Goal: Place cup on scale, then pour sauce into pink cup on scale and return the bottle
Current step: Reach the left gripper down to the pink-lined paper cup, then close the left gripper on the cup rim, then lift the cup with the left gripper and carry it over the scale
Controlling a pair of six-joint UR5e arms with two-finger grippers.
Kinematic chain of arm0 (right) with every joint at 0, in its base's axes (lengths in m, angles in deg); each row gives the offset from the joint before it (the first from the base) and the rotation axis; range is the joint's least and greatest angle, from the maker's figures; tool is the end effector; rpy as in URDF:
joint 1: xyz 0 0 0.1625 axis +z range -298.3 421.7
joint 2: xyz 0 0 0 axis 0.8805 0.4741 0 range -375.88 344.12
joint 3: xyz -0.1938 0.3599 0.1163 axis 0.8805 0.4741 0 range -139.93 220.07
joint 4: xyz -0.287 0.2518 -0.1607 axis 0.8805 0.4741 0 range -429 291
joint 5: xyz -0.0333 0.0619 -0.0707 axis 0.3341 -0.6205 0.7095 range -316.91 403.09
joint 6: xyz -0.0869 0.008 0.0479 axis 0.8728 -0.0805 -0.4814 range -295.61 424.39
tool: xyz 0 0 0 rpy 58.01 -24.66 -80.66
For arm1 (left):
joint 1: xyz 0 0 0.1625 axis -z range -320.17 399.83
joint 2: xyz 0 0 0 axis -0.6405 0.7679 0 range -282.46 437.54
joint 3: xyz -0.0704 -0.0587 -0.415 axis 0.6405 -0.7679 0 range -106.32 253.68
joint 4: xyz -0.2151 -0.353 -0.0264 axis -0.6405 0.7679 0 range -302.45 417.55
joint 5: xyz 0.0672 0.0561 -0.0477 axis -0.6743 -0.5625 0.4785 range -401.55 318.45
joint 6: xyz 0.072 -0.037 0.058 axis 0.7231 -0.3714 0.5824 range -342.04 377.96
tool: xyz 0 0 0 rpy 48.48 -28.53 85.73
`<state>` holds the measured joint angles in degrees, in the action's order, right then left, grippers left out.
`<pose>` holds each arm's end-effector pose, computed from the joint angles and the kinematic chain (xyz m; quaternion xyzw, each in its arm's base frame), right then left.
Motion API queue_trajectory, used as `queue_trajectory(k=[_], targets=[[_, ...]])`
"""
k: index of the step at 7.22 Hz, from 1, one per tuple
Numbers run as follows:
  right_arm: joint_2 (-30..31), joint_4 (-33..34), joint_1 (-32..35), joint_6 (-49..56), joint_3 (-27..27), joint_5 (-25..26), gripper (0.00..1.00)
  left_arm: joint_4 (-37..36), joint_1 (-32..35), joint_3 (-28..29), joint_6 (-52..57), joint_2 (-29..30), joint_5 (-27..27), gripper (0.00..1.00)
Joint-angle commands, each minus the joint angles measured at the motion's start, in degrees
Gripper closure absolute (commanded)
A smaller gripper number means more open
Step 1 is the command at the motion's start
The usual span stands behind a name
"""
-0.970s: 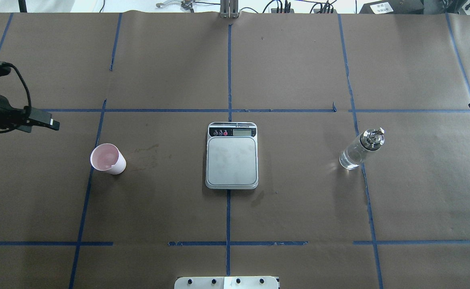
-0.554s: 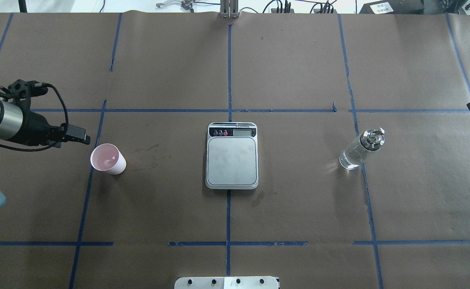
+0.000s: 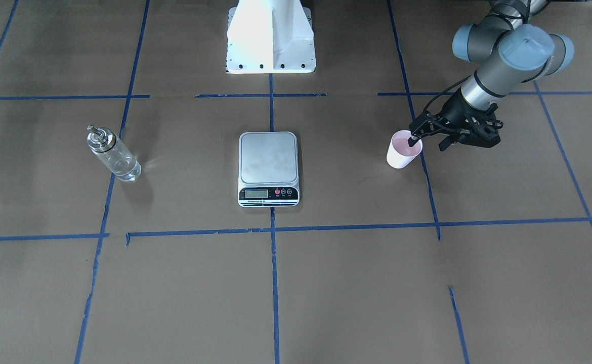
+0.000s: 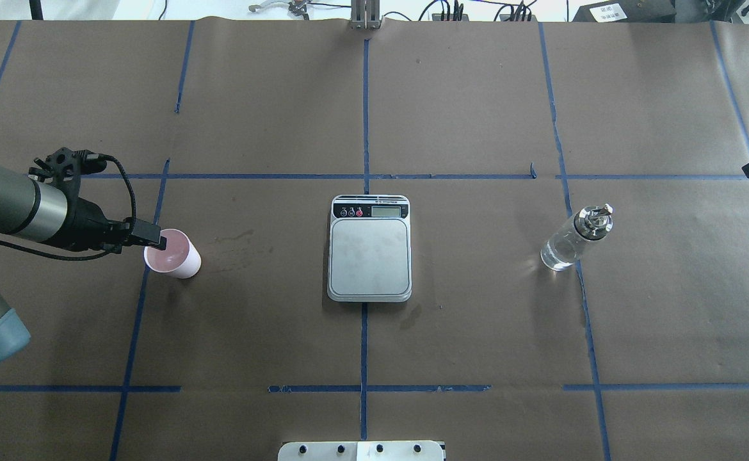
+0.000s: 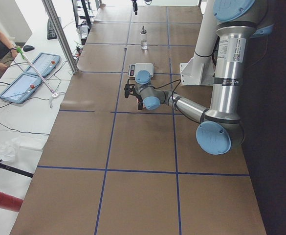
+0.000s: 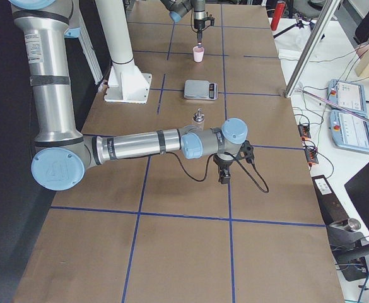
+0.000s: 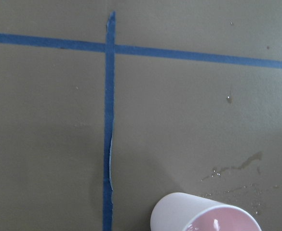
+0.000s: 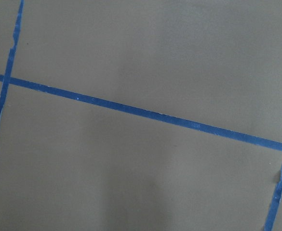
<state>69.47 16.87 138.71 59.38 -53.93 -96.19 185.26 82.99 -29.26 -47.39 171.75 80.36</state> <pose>-0.0636 -0.5332 0.5685 0.0351 -0.4250 -0.1092 0.8979 0.3332 -0.4230 0.4379 0.0445 0.5036 -0.0123 0.8627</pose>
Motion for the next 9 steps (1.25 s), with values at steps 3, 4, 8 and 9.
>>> queue_trajectory(k=[3,4,8,9], targets=[[-0.01,0.00,-0.02,0.00,0.05,0.05,0.00,0.00,-1.76,0.63,0.39,0.70,0.34,1.00],[-0.01,0.00,-0.02,-0.09,0.05,-0.03,0.00,0.00,-1.76,0.54,0.31,0.88,0.43,1.00],[-0.01,0.09,-0.02,-0.09,-0.30,-0.64,0.00,-16.44,-0.97,-4.26,-1.01,9.28,0.35,1.00],[0.07,0.09,-0.02,-0.09,-0.30,-2.21,0.00,-25.92,-1.23,-3.51,-2.23,17.33,0.00,1.00]])
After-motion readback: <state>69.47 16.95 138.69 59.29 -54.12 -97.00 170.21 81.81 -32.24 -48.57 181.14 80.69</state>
